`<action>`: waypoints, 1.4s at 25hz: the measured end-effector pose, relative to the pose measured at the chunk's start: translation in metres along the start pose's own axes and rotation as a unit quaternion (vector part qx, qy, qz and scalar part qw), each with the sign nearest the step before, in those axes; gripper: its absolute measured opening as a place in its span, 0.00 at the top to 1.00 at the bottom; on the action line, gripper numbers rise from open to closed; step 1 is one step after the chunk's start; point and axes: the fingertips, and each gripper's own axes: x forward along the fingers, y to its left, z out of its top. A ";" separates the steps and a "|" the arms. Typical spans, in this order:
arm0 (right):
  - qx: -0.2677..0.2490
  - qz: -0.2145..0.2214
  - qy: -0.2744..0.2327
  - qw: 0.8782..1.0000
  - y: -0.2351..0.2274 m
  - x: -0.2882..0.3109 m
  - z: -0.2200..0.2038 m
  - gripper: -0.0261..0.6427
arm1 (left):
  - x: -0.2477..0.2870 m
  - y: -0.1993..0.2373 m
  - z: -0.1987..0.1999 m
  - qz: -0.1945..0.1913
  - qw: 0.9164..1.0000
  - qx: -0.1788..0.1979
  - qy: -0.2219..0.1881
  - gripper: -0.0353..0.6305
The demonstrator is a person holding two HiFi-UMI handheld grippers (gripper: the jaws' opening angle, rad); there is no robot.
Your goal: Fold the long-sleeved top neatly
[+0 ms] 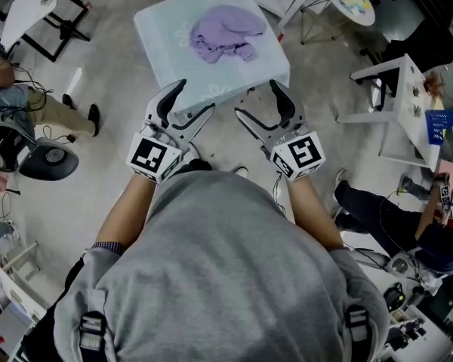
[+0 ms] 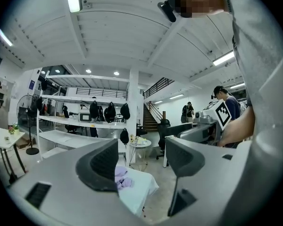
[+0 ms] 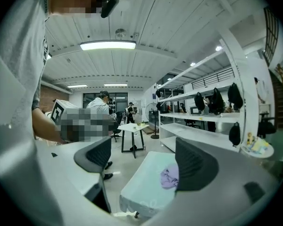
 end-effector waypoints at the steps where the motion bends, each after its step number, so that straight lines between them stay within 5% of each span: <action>1: 0.000 -0.001 0.002 1.000 0.001 0.005 0.000 0.30 | 0.000 0.005 0.000 -0.002 1.000 0.000 -0.001 0.46; 14: 0.002 -0.039 0.033 0.999 0.002 0.061 -0.004 0.30 | 0.005 0.065 -0.006 -0.052 0.998 -0.003 -0.018 0.46; 22: 0.015 -0.052 0.052 0.997 -0.019 0.073 -0.022 0.30 | 0.023 0.088 -0.024 -0.055 0.998 -0.013 0.008 0.46; 27: 0.015 -0.041 0.049 0.998 -0.058 0.076 -0.027 0.30 | 0.053 0.089 -0.025 -0.045 0.999 -0.002 0.012 0.46; 35: 0.007 0.005 0.040 0.999 -0.174 0.085 -0.030 0.31 | 0.142 0.109 -0.027 0.035 0.999 -0.001 0.039 0.46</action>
